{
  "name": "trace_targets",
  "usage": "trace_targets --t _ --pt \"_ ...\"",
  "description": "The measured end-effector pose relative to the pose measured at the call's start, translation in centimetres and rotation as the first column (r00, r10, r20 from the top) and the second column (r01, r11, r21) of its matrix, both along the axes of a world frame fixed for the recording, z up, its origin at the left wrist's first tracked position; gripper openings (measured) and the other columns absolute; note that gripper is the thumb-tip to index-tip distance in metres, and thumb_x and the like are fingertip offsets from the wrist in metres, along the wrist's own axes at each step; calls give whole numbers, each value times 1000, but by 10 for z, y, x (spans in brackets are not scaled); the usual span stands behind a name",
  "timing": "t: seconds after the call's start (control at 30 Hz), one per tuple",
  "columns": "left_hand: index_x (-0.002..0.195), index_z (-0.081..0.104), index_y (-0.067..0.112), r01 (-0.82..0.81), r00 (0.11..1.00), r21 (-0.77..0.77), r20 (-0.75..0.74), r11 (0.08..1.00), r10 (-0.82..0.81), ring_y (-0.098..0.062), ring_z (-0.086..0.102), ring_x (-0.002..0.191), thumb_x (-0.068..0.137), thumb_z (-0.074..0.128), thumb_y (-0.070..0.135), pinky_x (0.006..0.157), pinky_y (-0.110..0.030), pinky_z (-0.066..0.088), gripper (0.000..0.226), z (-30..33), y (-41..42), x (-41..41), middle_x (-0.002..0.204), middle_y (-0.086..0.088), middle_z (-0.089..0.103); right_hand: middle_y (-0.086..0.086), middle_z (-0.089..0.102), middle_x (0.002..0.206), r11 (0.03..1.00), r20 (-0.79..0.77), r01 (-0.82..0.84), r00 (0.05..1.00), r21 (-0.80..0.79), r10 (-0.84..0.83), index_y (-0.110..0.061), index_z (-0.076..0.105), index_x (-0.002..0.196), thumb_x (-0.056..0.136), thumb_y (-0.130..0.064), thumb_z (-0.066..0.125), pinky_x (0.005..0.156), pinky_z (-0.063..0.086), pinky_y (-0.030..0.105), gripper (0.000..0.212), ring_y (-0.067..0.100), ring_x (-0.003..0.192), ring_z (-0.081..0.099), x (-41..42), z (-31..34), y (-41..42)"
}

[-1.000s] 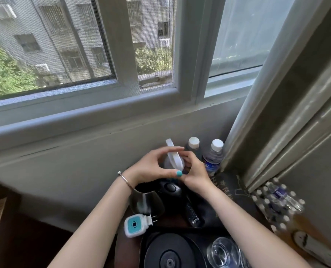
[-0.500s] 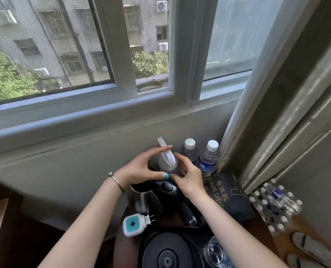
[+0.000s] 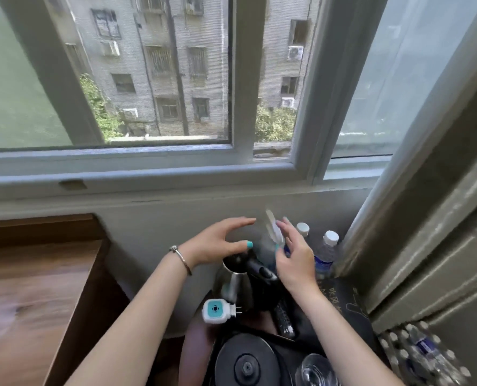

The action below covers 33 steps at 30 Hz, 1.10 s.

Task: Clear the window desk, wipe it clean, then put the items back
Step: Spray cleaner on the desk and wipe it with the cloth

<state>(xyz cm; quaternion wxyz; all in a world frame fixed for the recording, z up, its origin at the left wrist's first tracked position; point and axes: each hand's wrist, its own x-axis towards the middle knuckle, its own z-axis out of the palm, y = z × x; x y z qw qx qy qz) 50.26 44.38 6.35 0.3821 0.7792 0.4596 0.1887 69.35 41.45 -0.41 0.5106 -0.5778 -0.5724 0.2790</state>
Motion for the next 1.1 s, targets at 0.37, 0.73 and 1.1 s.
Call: trace_targets --t 0.37,0.73,1.1 --pt "144 40 24 -348 937 73 4 935 349 -8 38 135 92 63 27 105 -15 27 57 44 -90 -116 147 6 42 -4 49 145 909 40 -408 913 86 406 -18 60 128 87 17 52 113 40 39 55 12 135 46 -119 70 -35" --pt "144 42 24 -601 797 95 -1 794 604 -5 37 135 92 62 30 112 -20 28 55 58 -212 -265 147 7 43 -1 53 141 747 27 -662 750 59 661 -25 63 113 89 16 53 100 45 21 50 12 132 49 -274 91 -103" --pt "141 44 22 -712 698 68 -47 699 715 -10 38 134 94 60 28 108 -19 30 50 58 -349 -427 145 3 44 3 52 142 635 144 -773 627 -10 765 -19 70 107 88 13 57 80 41 0 39 4 128 43 -447 94 -207"
